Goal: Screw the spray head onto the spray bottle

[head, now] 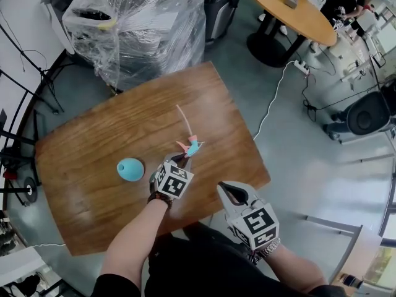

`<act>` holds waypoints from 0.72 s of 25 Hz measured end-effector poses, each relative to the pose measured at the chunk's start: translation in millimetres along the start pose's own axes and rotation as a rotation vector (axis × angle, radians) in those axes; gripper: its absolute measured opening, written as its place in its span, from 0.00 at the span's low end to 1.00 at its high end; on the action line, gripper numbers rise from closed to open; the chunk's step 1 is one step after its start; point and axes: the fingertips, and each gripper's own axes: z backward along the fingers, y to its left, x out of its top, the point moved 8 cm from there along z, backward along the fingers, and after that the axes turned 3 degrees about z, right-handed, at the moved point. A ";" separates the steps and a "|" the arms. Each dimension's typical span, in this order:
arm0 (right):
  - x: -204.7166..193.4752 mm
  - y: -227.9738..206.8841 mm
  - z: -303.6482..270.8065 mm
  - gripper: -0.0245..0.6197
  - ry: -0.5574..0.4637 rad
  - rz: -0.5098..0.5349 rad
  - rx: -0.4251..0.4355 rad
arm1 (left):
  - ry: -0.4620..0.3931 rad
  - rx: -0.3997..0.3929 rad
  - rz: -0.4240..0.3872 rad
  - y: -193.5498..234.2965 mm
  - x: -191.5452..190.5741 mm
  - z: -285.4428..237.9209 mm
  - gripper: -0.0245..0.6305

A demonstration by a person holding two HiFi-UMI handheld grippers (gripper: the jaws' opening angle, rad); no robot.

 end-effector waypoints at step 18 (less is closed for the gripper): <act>19.1 36.4 -19.4 0.19 0.075 0.223 -0.034 | -0.118 -0.189 0.098 -3.4 15.1 73.7 0.15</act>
